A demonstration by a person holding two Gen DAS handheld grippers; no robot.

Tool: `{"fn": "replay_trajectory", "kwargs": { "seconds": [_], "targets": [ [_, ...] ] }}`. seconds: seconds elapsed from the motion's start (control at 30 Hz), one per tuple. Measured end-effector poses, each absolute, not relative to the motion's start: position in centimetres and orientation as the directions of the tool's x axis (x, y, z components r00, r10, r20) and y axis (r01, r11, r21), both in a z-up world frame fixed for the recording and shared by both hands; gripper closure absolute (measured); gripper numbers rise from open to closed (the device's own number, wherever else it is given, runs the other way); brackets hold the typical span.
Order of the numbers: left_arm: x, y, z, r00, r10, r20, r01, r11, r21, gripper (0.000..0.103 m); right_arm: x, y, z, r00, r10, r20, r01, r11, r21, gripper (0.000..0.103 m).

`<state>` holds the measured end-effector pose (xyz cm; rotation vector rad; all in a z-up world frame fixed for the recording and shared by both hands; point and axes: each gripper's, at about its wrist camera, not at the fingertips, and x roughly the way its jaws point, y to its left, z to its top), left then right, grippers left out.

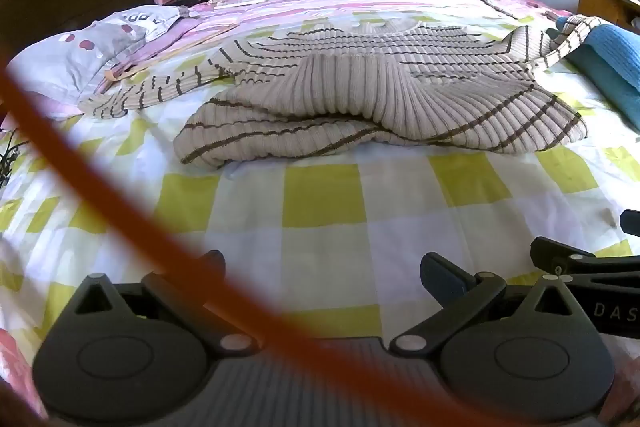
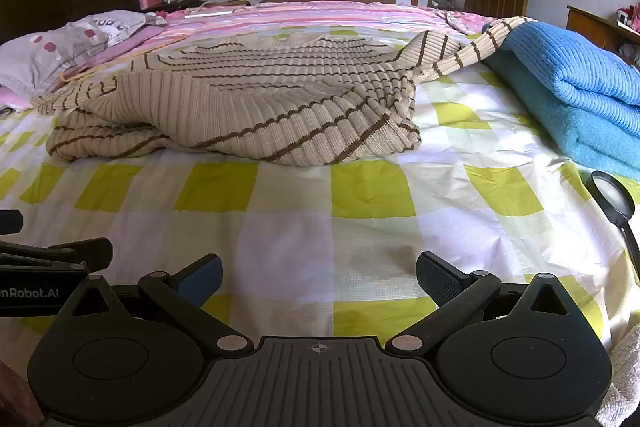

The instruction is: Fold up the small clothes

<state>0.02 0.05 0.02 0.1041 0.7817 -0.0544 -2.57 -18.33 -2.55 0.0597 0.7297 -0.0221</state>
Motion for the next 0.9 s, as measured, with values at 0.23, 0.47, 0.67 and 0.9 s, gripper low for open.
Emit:
{"fn": "replay_trajectory", "kwargs": {
  "seconds": [0.23,0.47,0.67,0.9],
  "targets": [
    [0.5,0.7,-0.4,0.685,-0.022,-0.728,0.096,0.994,0.06,0.0,-2.4,-18.2,-2.8,0.743,-0.005,-0.669,0.043,0.998,0.041,0.0],
    [0.3,-0.2,-1.3,0.654,-0.015,-0.757,0.095,0.994,0.062,0.0,-2.4,-18.4,-2.9,0.736,-0.008,-0.677,0.045,0.998,0.037,0.0],
    [0.5,0.4,-1.5,0.635,-0.037,-0.772,0.076,0.997,0.015,0.0,-2.3,-18.4,-3.1,0.732,-0.009,-0.681,0.045,0.998,0.035,0.0],
    [0.6,0.6,-1.7,0.633,-0.044,-0.773,0.076,0.997,0.006,0.0,-2.3,-18.4,-3.1,0.731,-0.008,-0.683,0.043,0.998,0.035,0.0]
  ]
}}
